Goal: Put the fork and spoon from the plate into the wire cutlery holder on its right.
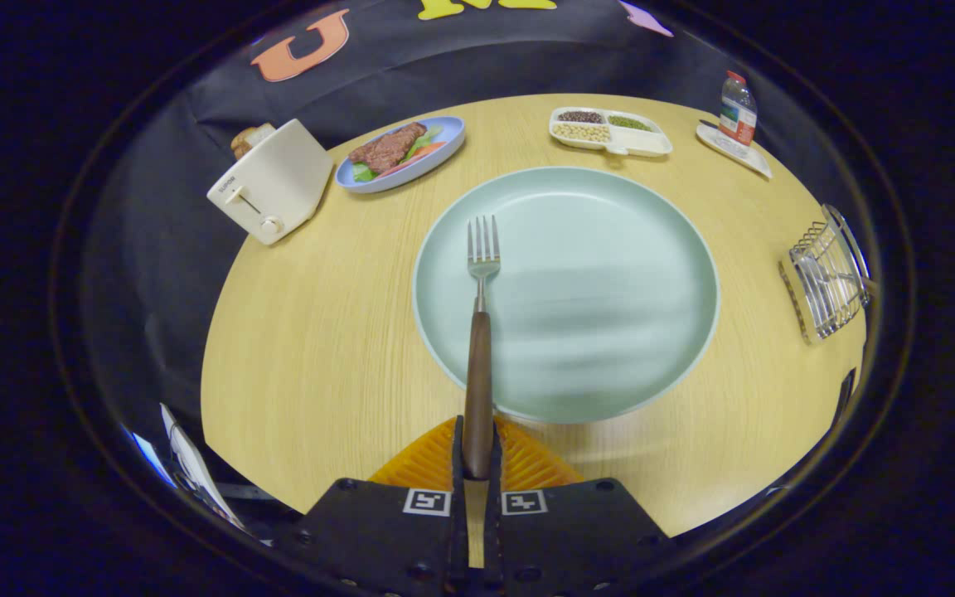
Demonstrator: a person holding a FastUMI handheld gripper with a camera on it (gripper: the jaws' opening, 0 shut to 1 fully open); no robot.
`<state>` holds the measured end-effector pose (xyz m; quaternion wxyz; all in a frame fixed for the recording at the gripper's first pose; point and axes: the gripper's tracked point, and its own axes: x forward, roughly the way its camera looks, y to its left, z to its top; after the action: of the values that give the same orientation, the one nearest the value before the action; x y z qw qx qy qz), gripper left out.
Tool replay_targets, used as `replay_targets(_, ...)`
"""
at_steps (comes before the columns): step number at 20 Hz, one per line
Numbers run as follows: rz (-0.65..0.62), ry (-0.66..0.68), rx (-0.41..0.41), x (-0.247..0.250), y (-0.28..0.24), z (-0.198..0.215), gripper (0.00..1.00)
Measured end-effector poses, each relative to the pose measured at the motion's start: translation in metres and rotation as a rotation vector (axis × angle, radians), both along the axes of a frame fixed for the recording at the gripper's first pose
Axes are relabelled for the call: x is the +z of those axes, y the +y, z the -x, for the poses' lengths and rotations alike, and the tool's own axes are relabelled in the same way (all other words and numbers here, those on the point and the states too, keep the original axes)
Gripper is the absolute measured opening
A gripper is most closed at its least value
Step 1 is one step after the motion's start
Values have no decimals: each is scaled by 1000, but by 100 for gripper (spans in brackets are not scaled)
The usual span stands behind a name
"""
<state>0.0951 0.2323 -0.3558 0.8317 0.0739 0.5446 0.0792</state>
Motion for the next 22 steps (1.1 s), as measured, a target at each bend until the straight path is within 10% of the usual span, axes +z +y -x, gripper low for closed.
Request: replay_targets(22,-55,-211,0,63,-40,7,1)
